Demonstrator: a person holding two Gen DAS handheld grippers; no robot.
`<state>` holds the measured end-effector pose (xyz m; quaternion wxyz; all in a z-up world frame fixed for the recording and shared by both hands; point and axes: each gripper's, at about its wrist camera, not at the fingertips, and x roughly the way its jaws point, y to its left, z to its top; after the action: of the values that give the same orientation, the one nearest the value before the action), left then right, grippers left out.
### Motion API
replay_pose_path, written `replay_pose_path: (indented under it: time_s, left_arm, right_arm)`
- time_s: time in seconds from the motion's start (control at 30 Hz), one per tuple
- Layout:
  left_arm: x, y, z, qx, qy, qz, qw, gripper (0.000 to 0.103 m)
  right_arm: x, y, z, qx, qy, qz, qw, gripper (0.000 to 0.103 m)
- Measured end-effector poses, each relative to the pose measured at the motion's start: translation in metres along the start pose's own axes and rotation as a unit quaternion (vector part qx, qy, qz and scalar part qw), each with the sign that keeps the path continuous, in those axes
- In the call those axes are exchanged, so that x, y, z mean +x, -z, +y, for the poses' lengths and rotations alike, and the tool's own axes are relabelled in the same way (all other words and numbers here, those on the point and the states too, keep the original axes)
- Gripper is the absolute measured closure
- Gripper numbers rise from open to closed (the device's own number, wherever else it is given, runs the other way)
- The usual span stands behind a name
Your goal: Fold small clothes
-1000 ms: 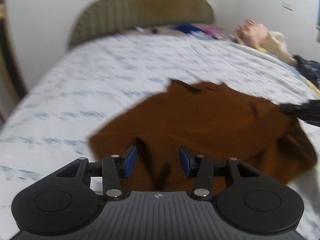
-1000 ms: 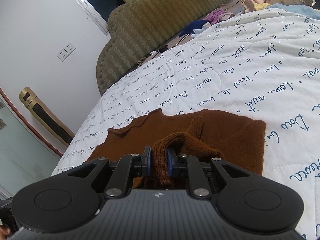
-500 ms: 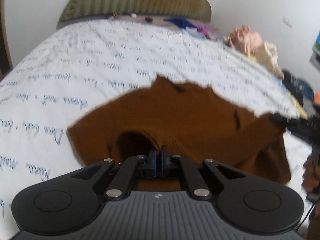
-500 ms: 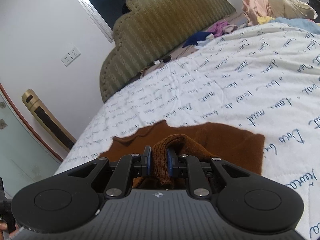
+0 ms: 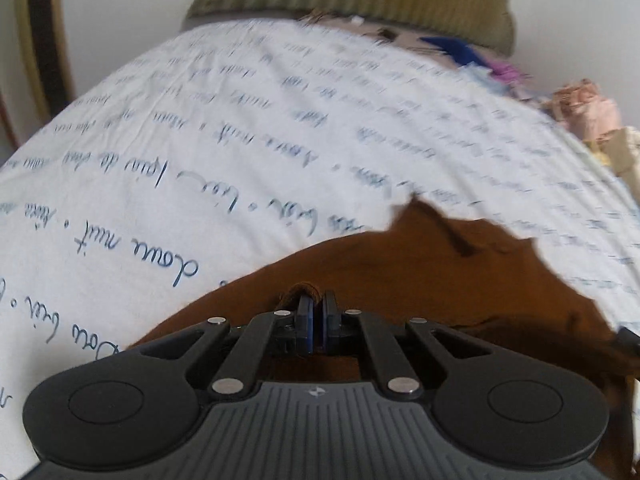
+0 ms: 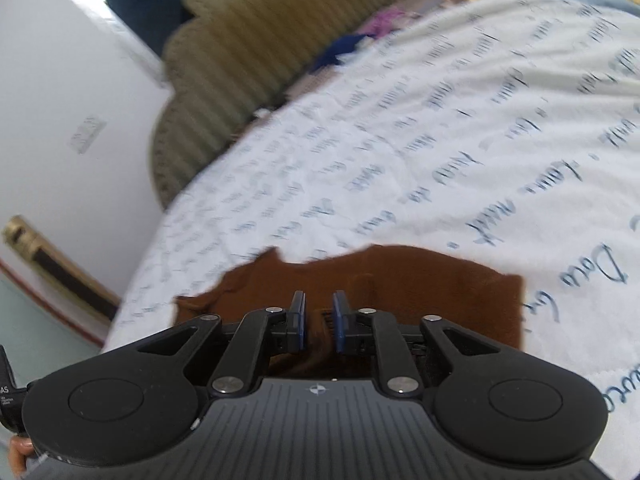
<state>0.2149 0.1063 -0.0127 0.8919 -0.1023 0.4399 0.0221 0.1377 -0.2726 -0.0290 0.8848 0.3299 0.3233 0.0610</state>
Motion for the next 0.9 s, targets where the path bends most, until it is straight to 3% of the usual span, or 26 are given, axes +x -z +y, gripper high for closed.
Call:
replay_pose_path:
  time_s: [0.1, 0.27, 0.33, 0.47, 0.5, 0.57, 0.63, 0.7, 0.8, 0.9]
  left_arm:
    - [-0.004, 0.004, 0.0, 0.002, -0.002, -0.012, 0.9999, 0.096]
    - [-0.03, 0.003, -0.011, 0.039, -0.058, -0.074, 0.9948, 0.095]
    - [-0.04, 0.001, -0.014, 0.045, -0.071, -0.088, 0.9926, 0.094]
    - [-0.05, 0.009, -0.023, 0.061, -0.034, -0.073, 0.9949, 0.083]
    - [-0.048, 0.012, -0.026, 0.07, -0.031, -0.065, 0.995, 0.076]
    - [-0.042, 0.021, -0.032, 0.094, -0.03, -0.054, 0.9937, 0.072]
    - [-0.035, 0.03, -0.036, 0.113, -0.048, -0.045, 0.9914, 0.072]
    - [-0.032, 0.037, -0.036, 0.122, -0.06, -0.04, 0.9899, 0.072]
    - [-0.028, 0.044, -0.033, 0.121, -0.062, -0.036, 0.99, 0.072]
    - [-0.026, 0.048, -0.033, 0.116, -0.066, -0.038, 0.9902, 0.072]
  right_arm:
    - [-0.016, 0.005, 0.004, -0.028, 0.001, -0.029, 0.999, 0.081]
    - [-0.044, 0.009, 0.034, -0.13, -0.003, -0.076, 0.989, 0.057]
    - [-0.034, 0.011, 0.049, -0.175, -0.04, -0.027, 0.983, 0.048]
    - [0.005, 0.027, 0.062, -0.203, -0.109, 0.1, 0.968, 0.045]
    - [0.013, 0.03, 0.064, -0.214, -0.097, 0.109, 0.966, 0.045]
    - [0.027, 0.031, 0.063, -0.228, -0.041, 0.097, 0.968, 0.047]
    - [0.03, 0.02, 0.054, -0.211, 0.025, 0.049, 0.976, 0.047]
    - [0.02, 0.007, 0.046, -0.179, 0.061, 0.007, 0.982, 0.042]
    - [-0.005, 0.006, 0.05, -0.197, 0.061, -0.03, 0.978, 0.03]
    - [-0.018, 0.02, 0.063, -0.246, 0.039, -0.017, 0.968, 0.021]
